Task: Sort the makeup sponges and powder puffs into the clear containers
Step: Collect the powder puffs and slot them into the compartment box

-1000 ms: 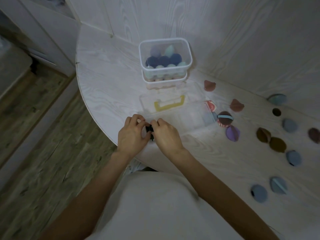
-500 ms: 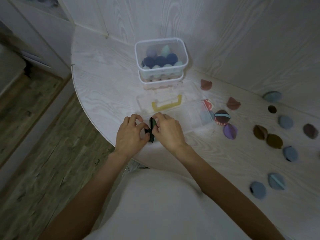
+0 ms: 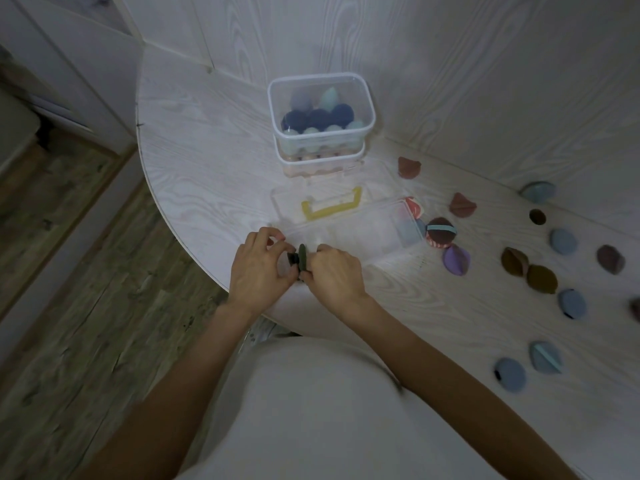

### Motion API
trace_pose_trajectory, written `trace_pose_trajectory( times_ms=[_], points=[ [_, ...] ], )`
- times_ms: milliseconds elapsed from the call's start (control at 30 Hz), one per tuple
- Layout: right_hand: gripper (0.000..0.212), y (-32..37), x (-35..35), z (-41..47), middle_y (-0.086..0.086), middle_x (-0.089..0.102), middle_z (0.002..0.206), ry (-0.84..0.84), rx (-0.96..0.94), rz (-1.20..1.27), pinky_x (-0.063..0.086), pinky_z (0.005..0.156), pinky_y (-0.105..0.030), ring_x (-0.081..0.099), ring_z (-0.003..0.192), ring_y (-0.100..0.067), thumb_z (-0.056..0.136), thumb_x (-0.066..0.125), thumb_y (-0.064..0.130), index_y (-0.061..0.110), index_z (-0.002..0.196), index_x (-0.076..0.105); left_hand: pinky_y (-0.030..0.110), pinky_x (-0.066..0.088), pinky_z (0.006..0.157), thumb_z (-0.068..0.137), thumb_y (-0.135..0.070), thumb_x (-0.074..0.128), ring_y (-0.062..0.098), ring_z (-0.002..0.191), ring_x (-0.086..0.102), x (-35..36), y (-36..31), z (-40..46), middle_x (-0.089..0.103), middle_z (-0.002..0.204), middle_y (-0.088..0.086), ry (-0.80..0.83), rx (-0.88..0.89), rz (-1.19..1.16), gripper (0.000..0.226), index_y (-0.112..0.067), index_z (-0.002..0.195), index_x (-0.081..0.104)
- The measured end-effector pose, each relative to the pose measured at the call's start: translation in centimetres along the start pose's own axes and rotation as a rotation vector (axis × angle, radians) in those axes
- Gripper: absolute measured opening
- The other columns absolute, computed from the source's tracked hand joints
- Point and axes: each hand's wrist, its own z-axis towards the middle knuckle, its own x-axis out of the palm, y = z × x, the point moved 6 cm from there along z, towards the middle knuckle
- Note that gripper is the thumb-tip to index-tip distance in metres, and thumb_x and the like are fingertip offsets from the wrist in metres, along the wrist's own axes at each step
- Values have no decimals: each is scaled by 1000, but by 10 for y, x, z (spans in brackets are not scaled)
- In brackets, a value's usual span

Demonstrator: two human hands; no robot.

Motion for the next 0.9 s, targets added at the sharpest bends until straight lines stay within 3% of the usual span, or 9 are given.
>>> trace_pose_trajectory(
  times_ms=[133, 233, 400, 567, 900],
  points=[
    [36, -1, -5, 1, -10, 50, 112, -59, -38, 53, 35, 59, -31, 57, 93, -27, 87, 61, 22, 11, 118, 48, 34, 43, 70, 75, -45, 47, 24, 93, 52, -1, 1, -3, 55, 109, 4, 4, 21, 42, 40, -18, 93, 70],
    [42, -3, -7, 6, -10, 50, 116, -48, -44, 85, 38, 63, -30, 54, 99, -26, 88, 58, 27, 14, 126, 48, 33, 41, 69, 74, -46, 49, 24, 92, 48, -1, -2, 0, 55, 108, 4, 26, 49, 94, 39, -20, 91, 71],
    [25, -5, -12, 11, -9, 59, 105, -120, -40, 122, 38, 63, -29, 60, 92, -27, 91, 52, 18, 10, 114, 57, 30, 32, 70, 68, -31, 77, 26, 91, 49, -2, -1, 9, 56, 102, 3, 52, 46, 62, 21, -24, 87, 73],
    [25, -3, -8, 7, -12, 63, 94, -176, -25, 182, 40, 59, -32, 62, 78, -30, 89, 52, 12, 8, 114, 51, 29, 28, 68, 62, -28, 79, 25, 83, 52, -1, -8, 11, 58, 92, 1, 38, 30, 93, 22, -24, 81, 69],
    [25, -4, -7, 7, -14, 62, 89, -157, -14, 249, 34, 59, -28, 60, 75, -30, 87, 50, 8, 7, 111, 58, 29, 29, 65, 61, -29, 80, 22, 77, 54, -5, -14, 16, 65, 85, -7, 48, 178, 110, 18, -24, 72, 65]
  ],
)
